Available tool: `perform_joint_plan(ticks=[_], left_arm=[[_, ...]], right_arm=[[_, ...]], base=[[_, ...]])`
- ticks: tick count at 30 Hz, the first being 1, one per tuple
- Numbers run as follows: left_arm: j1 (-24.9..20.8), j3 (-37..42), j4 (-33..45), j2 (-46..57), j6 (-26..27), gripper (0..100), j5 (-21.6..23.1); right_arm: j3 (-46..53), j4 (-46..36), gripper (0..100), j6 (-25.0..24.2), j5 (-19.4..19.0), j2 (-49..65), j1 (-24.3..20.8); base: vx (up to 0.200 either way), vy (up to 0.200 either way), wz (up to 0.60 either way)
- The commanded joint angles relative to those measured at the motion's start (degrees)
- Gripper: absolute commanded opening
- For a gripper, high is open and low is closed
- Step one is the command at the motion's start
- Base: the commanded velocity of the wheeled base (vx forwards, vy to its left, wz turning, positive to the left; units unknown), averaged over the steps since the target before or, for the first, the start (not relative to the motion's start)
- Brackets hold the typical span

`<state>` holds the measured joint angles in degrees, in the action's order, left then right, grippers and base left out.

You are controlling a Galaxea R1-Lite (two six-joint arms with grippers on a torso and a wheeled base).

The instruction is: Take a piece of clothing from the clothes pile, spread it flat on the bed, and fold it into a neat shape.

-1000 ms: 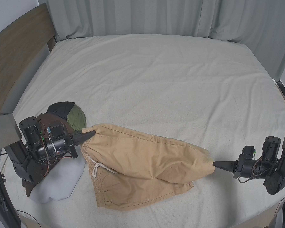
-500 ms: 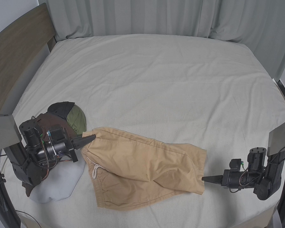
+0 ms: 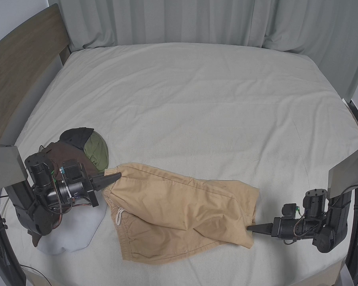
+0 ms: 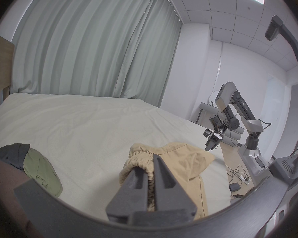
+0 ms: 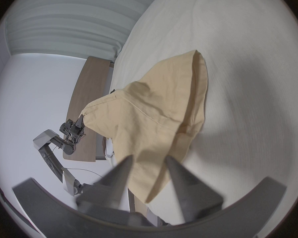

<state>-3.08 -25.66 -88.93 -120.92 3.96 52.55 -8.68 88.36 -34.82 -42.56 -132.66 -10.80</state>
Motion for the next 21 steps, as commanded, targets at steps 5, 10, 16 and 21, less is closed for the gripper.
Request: perform_joint_plan(ticks=[5,10,16,21], left_arm=[[0.0,0.0,0.0,0.0,0.0,0,0.0],[0.0,0.1,0.0,0.1,0.0,0,0.0],[0.0,0.1,0.0,0.1,0.0,0,0.0],[-0.1,0.1,0.0,0.1,0.0,0,0.0]], right_arm=[[-3.0,0.0,100,-0.5,2.4,-0.5,-0.2],[-5.2,0.0,100,-2.4,3.3,-1.2,-0.2],[-7.3,0.1,100,-6.2,3.4,-1.6,-0.5],[-9.0,0.1,100,-6.5,5.4,-3.4,-0.9]], base=[[0.0,0.0,0.0],[0.0,0.0,0.0],[0.0,0.0,0.0],[0.0,0.0,0.0]])
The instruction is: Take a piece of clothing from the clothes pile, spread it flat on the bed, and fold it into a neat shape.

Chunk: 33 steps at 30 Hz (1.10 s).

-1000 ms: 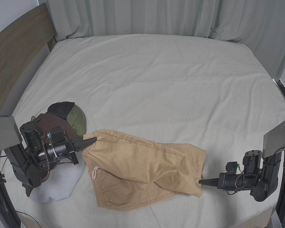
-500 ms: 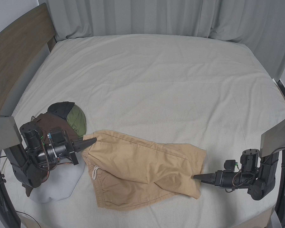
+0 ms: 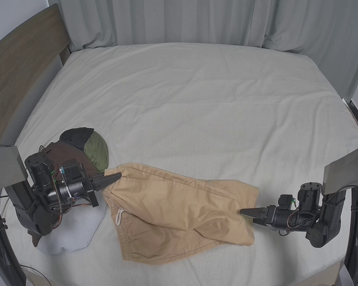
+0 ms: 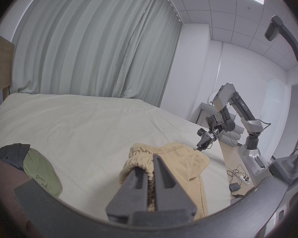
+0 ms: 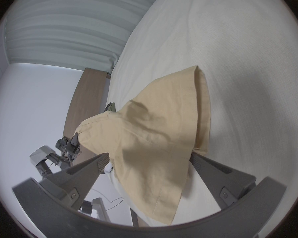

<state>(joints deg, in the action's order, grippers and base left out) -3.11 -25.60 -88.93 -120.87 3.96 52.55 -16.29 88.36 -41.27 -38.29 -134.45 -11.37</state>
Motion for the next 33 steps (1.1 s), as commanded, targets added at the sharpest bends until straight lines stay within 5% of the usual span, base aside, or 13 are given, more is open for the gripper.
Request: perform_joint_plan(ticks=[1,21,33], left_arm=[[0.0,0.0,0.0,0.0,0.0,0,0.0],[0.0,0.0,0.0,-0.1,0.1,0,0.0],[0.0,0.0,0.0,-0.1,0.1,0,0.0]], right_arm=[[-1.8,0.1,100,-0.1,2.0,-1.9,-0.6],[1.7,0.1,100,-1.8,2.2,9.8,-1.5],[-0.1,0.1,100,-1.6,2.4,6.0,0.6]], base=[[0.0,0.0,0.0],[0.0,0.0,0.0],[0.0,0.0,0.0]])
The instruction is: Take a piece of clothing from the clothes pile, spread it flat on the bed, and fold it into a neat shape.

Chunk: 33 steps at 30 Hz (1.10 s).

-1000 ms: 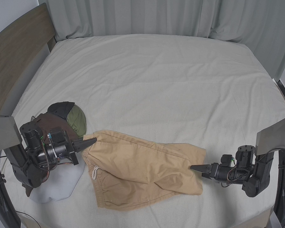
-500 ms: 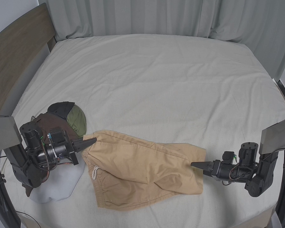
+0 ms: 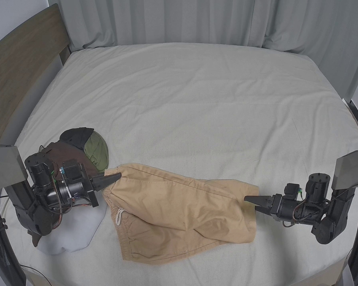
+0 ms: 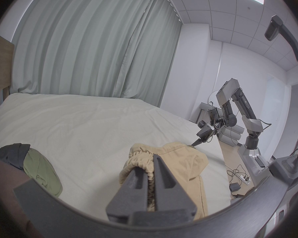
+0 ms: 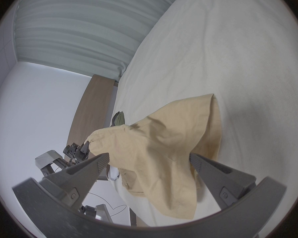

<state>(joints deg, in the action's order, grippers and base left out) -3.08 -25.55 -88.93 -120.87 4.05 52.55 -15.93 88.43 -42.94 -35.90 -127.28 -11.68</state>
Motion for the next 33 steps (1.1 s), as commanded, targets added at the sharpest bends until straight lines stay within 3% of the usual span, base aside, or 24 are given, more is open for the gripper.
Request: perform_joint_plan(ticks=[1,33], left_arm=[[-0.1,0.0,0.0,-0.1,0.0,0,0.0],[-0.1,0.4,0.0,0.0,0.0,0,0.0]], right_arm=[[-0.6,0.0,100,0.0,0.1,-1.2,0.9],[-4.6,0.0,100,-0.2,1.5,-10.6,0.2]], base=[[0.0,0.0,0.0],[0.0,0.0,0.0]])
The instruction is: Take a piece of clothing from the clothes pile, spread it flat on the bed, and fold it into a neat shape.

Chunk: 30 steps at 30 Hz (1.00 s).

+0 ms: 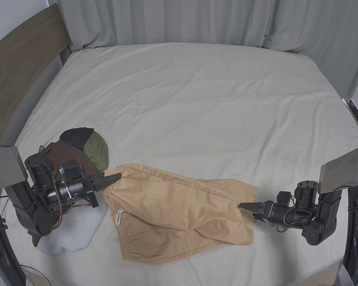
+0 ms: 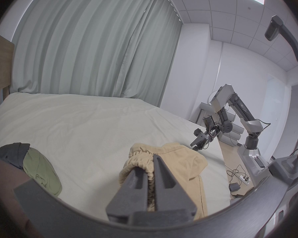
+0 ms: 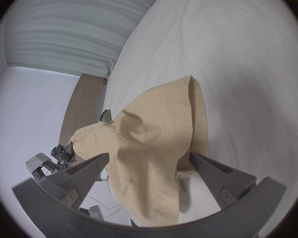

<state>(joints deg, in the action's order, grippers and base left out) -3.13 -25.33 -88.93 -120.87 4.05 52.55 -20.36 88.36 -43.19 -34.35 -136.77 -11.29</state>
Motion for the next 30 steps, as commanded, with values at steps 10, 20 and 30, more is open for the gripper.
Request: perform_joint_plan(ticks=[10,20,30], left_arm=[[0.0,0.2,0.0,-0.2,0.1,0,0.0],[-0.1,0.4,0.0,-0.2,0.1,0,0.0],[0.0,0.3,0.0,-0.2,0.1,0,0.0]], right_arm=[[-4.3,0.2,100,-4.5,4.5,-1.2,-2.7],[-3.8,0.2,100,-5.3,5.1,0.3,-2.0],[-2.8,0.2,0,-5.4,5.0,1.6,-1.5]], base=[[0.0,0.0,0.0],[0.0,0.0,0.0],[0.0,0.0,0.0]])
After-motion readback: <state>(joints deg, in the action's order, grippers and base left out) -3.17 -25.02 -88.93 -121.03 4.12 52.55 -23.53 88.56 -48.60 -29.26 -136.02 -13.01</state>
